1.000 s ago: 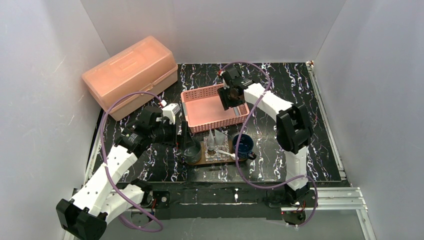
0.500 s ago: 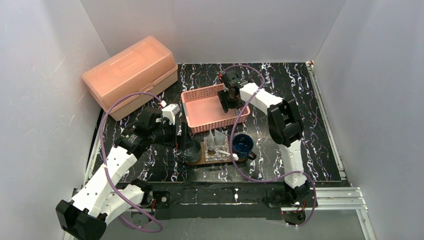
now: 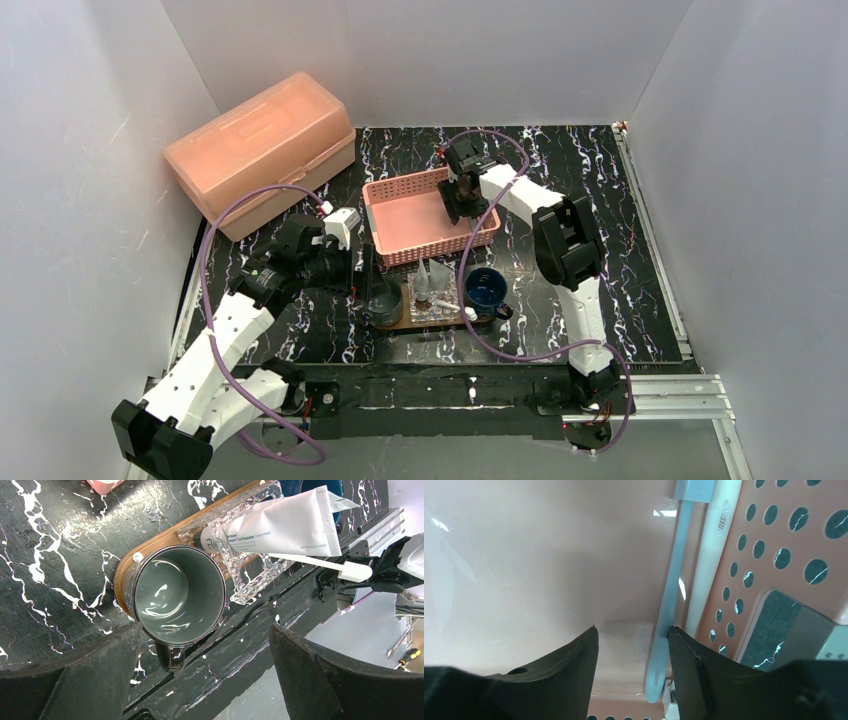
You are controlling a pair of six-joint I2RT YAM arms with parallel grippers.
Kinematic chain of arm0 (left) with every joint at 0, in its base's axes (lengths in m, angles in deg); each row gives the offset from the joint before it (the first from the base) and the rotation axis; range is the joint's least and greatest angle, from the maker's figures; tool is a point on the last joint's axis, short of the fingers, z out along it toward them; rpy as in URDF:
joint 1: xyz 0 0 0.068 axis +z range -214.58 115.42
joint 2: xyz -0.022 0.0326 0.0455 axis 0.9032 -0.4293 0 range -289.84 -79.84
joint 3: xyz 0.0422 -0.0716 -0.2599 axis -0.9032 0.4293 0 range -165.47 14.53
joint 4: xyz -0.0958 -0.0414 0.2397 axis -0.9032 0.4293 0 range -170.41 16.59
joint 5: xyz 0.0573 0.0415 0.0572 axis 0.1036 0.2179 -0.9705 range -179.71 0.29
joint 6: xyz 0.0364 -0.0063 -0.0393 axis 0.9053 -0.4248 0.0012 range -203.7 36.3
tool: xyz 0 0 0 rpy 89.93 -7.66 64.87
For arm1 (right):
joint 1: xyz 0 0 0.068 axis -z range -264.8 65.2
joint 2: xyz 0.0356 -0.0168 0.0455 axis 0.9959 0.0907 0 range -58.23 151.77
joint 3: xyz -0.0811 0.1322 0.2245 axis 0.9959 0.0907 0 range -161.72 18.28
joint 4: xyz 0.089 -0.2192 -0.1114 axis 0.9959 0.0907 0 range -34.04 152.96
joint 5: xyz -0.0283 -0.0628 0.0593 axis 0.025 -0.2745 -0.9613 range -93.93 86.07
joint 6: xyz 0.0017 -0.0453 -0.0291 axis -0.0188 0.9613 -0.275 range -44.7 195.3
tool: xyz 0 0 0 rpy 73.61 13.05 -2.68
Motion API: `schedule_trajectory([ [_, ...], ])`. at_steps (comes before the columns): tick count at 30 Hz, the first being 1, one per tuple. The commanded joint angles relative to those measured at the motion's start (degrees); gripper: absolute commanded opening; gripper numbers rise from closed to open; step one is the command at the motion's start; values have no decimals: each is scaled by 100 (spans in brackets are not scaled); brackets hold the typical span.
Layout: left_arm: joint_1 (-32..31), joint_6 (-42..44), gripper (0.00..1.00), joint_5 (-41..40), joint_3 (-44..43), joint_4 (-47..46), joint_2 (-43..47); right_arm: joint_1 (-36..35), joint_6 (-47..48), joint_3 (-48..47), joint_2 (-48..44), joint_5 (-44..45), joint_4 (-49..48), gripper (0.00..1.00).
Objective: Prepare toiletry sets of a toothbrush and toothpaste on the tray
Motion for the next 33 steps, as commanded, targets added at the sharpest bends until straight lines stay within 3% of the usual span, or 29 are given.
schedule_trajectory([
  [1,-39,90,98,-9,10,27,58,15,-17,12,261,-647,-66,59],
  [6,-39,86,98,13,-4,20,33,6,37,196,173,-1040,-124,45],
  [10,-48,90,98,35,-12,16,-4,-91,92,312,-4,-1262,-221,40],
  [16,-49,85,98,54,-4,20,-15,-173,-19,323,-287,-603,-374,52],
  [30,-48,90,98,60,-12,22,-51,-196,-46,367,-313,-116,-531,55],
  [33,-48,90,98,61,-12,19,-64,-196,-21,381,-209,-106,-485,52],
])
